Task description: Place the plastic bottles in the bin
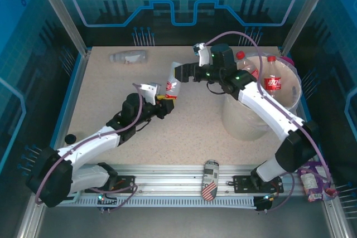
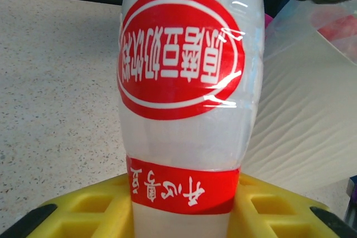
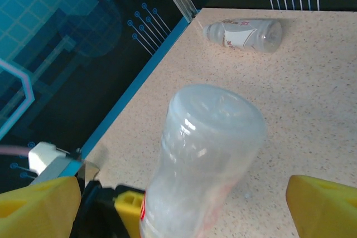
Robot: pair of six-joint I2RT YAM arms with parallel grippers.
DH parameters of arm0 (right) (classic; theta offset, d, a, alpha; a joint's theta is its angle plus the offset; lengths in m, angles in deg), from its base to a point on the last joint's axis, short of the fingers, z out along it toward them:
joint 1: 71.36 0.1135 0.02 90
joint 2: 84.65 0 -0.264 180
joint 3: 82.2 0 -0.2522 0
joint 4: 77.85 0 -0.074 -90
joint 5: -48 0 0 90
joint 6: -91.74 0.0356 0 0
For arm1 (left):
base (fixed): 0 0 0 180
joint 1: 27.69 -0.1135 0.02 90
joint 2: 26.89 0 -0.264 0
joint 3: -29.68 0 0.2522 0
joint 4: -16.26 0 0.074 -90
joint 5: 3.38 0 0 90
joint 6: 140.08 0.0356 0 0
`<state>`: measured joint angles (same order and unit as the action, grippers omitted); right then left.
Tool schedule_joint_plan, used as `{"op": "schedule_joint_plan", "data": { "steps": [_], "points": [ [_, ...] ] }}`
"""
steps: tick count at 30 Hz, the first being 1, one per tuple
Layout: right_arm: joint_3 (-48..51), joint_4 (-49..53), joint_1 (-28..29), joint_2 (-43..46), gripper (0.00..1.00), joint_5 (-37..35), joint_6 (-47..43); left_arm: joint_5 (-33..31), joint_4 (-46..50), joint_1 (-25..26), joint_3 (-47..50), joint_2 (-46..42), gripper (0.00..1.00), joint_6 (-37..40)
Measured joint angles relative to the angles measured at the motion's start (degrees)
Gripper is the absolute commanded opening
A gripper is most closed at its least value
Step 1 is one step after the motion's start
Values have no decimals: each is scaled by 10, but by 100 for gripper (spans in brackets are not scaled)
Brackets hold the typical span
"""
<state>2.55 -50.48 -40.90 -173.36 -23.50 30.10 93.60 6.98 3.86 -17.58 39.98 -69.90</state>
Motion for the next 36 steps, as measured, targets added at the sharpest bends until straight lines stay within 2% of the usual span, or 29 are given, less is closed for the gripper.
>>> {"op": "schedule_joint_plan", "data": {
  "steps": [6, 10, 13, 14, 15, 18, 19, 24, 28, 32, 36],
  "points": [
    [0, -22, 0, -38, 81, 12, 22, 0, -10, 8, 0, 7, 38, 5],
    [0, -25, 0, -44, 63, 16, 27, 0, -16, 9, 0, 7, 38, 7],
    [0, -28, 0, -44, 55, 17, 28, 0, -17, 9, 0, 7, 40, 8],
    [0, -29, 1, -44, 54, 18, 27, 0, -17, 9, 0, 7, 43, 8],
    [0, -29, 2, -44, 54, 17, 27, 0, -16, 9, 0, 7, 53, 10],
    [-3, -28, 2, -44, 53, 17, 21, 0, -16, 10, 0, 7, 97, 12],
    [-7, -25, 2, -44, 53, 17, 16, 0, -17, 10, 0, 7, 99, 9],
    [-85, 30, -2, -44, 49, 13, -37, -15, -4, 10, 0, -17, 99, -11],
    [-194, 94, -14, -33, 45, -13, -105, -81, 73, 4, -7, -55, 99, -72],
    [-276, 171, -33, 10, 42, -56, -170, -135, 164, -28, -16, -57, 99, -147],
    [-325, 244, -62, 80, 41, -115, -223, -149, 204, -74, -16, -45, 99, -214]
  ]
}}
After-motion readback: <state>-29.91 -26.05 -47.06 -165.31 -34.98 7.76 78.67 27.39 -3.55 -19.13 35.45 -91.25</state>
